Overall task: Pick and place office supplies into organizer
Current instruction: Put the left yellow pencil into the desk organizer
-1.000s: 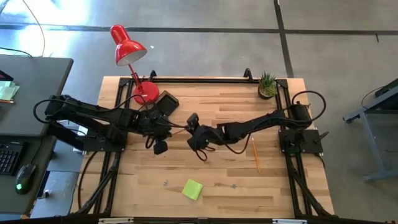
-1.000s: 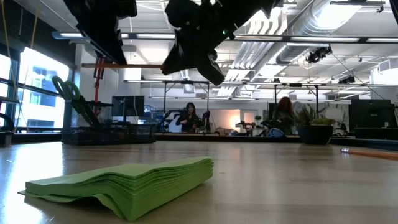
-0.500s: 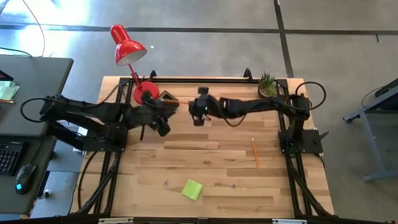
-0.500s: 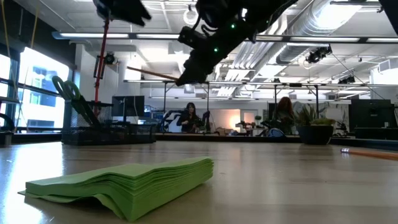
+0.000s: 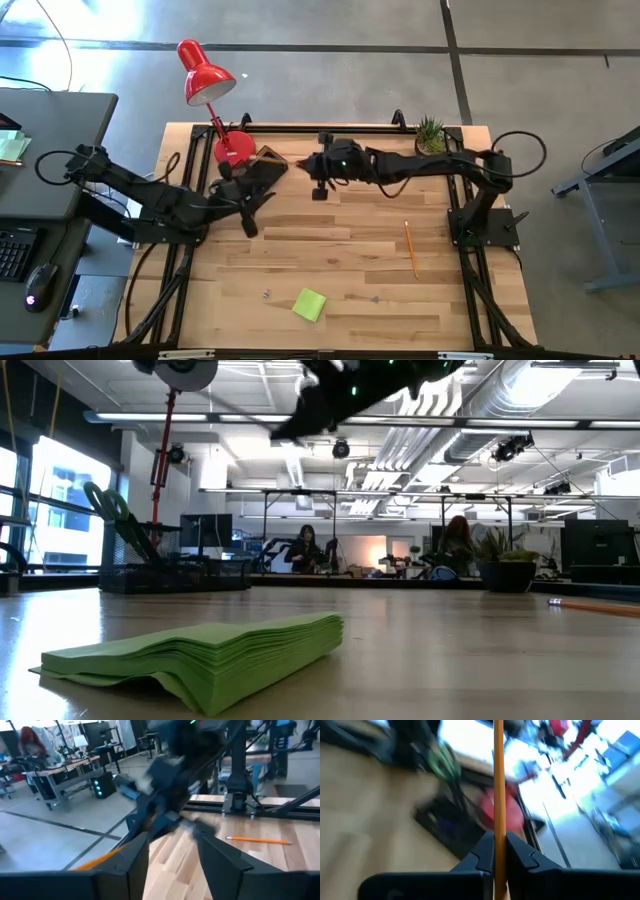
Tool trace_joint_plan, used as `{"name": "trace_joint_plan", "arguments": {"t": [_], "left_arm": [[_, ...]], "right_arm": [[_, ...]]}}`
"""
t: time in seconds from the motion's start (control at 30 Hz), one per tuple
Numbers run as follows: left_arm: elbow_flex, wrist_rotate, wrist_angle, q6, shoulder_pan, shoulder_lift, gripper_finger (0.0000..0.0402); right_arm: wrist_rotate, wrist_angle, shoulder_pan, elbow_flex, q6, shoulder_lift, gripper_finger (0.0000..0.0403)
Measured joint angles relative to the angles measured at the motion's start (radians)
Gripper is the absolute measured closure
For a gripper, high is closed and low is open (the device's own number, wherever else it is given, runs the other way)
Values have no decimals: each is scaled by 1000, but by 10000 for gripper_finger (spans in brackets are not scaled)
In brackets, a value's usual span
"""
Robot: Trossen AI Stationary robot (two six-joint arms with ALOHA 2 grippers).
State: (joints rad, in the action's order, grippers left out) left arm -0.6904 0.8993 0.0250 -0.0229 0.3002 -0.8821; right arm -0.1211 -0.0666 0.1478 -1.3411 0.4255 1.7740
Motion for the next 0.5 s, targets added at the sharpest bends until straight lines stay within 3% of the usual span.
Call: {"name": "trace_joint_plan", "arguments": {"t": [0.17, 0.27, 0.5], "left_arm": [[83, 8, 1, 3, 62, 165, 279], [137, 3, 59, -23, 98, 271, 287], [273, -101, 255, -123, 123, 416, 289]], "right_arm": [[68, -8, -42, 0, -20, -51, 396], [164, -59, -47, 0, -53, -52, 392], [309, -221, -54, 0, -96, -42, 393]]}}
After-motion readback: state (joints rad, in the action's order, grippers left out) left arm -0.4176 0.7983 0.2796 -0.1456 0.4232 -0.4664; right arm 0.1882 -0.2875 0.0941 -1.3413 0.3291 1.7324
